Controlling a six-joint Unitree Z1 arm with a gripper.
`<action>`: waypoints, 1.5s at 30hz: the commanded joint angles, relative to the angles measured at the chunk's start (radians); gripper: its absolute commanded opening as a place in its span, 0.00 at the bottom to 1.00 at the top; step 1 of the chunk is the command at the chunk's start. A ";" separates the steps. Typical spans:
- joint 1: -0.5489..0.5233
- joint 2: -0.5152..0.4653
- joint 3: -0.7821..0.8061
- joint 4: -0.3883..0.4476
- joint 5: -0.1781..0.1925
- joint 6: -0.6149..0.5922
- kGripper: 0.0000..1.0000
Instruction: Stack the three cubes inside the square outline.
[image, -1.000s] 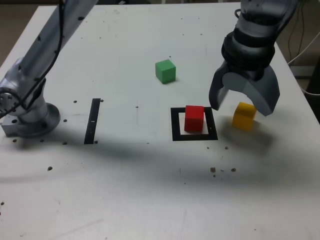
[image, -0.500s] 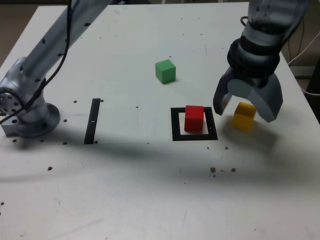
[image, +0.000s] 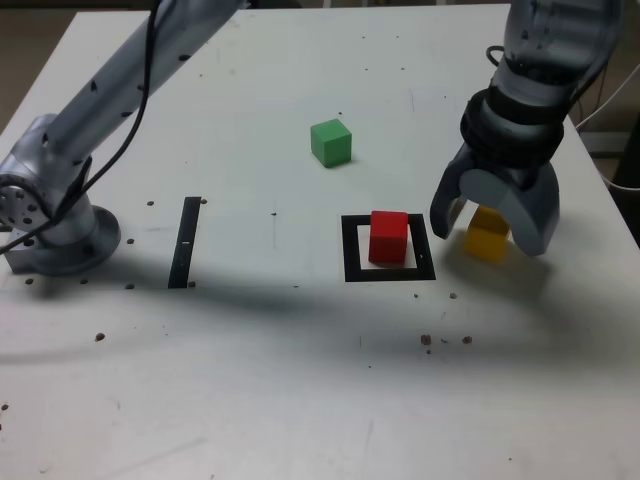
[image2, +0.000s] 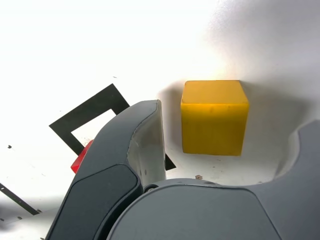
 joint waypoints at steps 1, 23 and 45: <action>-0.002 0.007 -0.006 -0.003 0.000 -0.005 0.73; -0.023 0.013 -0.006 -0.013 0.022 -0.026 0.31; -0.023 -0.068 0.017 0.015 0.042 -0.078 0.31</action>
